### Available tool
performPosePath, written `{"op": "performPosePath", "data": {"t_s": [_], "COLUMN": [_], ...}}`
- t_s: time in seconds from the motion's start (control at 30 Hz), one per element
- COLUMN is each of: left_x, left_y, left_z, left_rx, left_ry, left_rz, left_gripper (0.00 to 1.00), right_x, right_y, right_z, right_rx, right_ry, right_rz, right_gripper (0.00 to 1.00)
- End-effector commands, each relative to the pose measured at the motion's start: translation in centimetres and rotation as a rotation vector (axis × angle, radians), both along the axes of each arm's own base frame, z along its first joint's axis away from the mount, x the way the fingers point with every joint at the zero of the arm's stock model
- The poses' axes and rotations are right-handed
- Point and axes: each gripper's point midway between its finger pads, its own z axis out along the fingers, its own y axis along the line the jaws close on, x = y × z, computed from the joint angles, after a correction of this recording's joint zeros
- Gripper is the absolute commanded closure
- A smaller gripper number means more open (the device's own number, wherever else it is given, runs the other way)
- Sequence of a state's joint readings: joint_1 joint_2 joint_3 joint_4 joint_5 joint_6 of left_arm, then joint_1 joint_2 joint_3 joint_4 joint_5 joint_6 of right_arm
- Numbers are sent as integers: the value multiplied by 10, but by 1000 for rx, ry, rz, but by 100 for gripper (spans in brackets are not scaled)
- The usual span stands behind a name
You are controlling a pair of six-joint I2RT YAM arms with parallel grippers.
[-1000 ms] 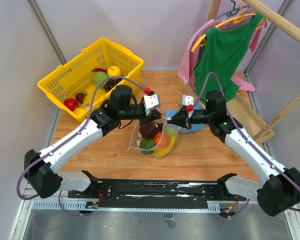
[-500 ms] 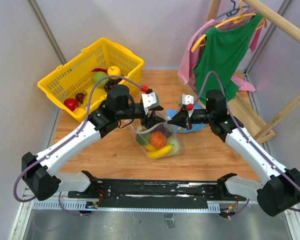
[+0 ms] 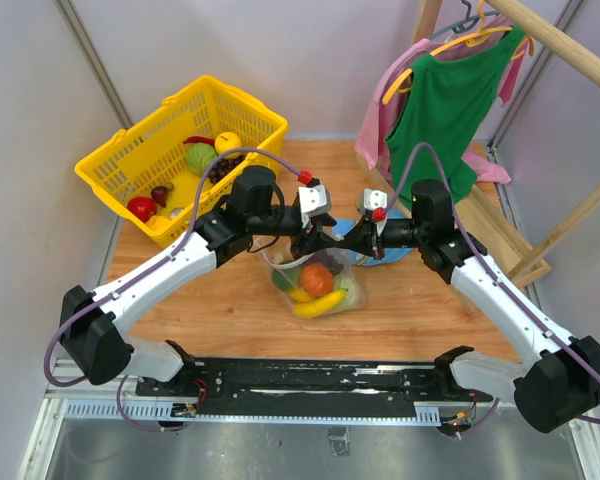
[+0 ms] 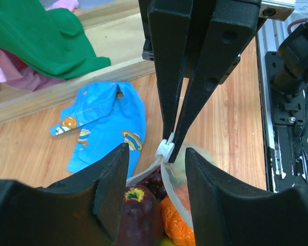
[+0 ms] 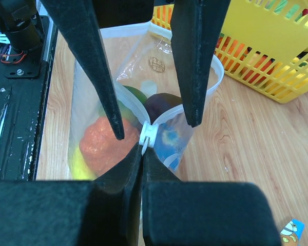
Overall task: Place the food in the zip-top bag and seal the zipper
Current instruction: Zip the zipper food storage bag at the center of the board.
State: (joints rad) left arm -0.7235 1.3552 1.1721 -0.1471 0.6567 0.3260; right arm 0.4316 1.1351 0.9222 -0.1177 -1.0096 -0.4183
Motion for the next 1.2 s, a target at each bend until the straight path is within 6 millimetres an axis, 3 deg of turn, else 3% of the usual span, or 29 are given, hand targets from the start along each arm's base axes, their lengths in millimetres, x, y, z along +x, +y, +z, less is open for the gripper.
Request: {"op": "performPosePath", "data": {"t_s": [0.0, 0.43, 0.6, 0.77, 1.0, 1.17], "left_x": [-4, 0, -2, -4, -8, -7], "left_y": [-6, 3, 2, 2, 2, 2], "left_z": [12, -7, -7, -5, 3, 11], "left_rx": [-15, 76, 75, 69, 43, 7], "left_ry": [-29, -19, -4, -1, 6, 13], "left_rz": [-49, -14, -26, -32, -32, -4], "left_gripper": [50, 51, 68, 98, 100, 100], "right_x": [-1, -1, -2, -2, -1, 3], "right_y": [4, 4, 4, 5, 5, 5], "right_z": [21, 21, 22, 21, 16, 3], "right_rx": [28, 26, 29, 31, 36, 30], "right_ry": [-74, -75, -78, -76, -66, -40], "right_rz": [23, 20, 23, 26, 20, -14], "right_gripper": [99, 99, 99, 99, 99, 73]}}
